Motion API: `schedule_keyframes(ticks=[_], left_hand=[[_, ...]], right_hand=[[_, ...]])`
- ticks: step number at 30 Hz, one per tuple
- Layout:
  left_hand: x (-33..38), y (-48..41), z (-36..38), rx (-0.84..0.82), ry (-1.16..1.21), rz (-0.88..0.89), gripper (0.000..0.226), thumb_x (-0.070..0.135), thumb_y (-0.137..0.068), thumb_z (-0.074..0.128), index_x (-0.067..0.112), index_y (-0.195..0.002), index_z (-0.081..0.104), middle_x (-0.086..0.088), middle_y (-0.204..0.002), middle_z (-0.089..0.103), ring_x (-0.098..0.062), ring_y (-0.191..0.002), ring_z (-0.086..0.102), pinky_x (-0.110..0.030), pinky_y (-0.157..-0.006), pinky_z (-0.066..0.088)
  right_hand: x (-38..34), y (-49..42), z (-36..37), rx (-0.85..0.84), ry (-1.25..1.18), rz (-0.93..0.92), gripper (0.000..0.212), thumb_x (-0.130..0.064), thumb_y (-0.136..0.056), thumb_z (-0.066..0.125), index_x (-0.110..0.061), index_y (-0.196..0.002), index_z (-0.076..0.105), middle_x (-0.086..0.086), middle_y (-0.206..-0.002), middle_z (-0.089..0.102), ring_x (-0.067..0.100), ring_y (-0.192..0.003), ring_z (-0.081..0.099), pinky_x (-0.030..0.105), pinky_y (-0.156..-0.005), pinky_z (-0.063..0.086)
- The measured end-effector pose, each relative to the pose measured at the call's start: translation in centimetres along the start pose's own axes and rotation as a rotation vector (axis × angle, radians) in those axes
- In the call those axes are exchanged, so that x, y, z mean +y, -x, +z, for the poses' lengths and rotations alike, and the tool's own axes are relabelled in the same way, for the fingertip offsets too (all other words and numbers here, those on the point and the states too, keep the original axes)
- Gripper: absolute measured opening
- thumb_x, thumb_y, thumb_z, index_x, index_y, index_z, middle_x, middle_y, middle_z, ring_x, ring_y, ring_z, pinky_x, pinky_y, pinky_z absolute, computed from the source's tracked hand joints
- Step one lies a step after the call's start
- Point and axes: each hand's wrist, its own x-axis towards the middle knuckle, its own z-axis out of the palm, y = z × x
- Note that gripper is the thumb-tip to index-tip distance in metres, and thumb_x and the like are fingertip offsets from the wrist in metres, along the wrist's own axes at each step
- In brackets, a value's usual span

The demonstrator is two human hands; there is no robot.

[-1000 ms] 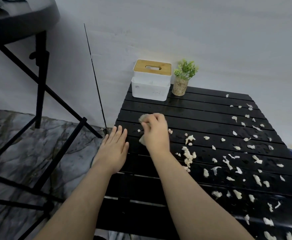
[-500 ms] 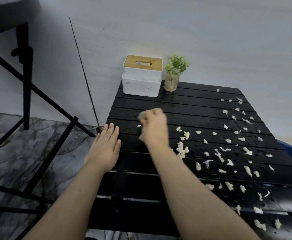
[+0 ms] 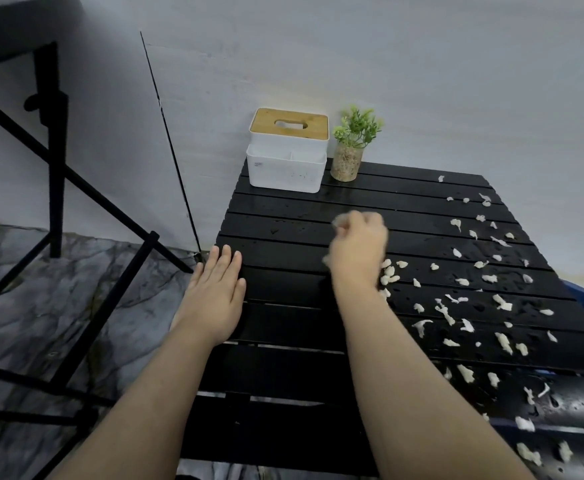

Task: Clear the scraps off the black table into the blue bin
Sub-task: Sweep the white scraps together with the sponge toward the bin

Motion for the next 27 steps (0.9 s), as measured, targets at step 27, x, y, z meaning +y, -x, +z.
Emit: schedule_keyframes(ticks=[27], left_hand=[[5.4,10.4,0.0,0.038,0.204,-0.028,0.052,0.033,-0.098,0.022,0.016,-0.146,0.014,0.001,-0.158,0.008,-0.006,-0.142,-0.006,-0.030,-0.117,-0.007]], right_hand=[[6.7,20.7,-9.6,-0.365,0.194,-0.701,0.041,-0.019,-0.082,0.044,-0.024,-0.121,0.057,0.006,-0.135,0.054,0.031,-0.130,0.044,0.048,-0.103,0.037]])
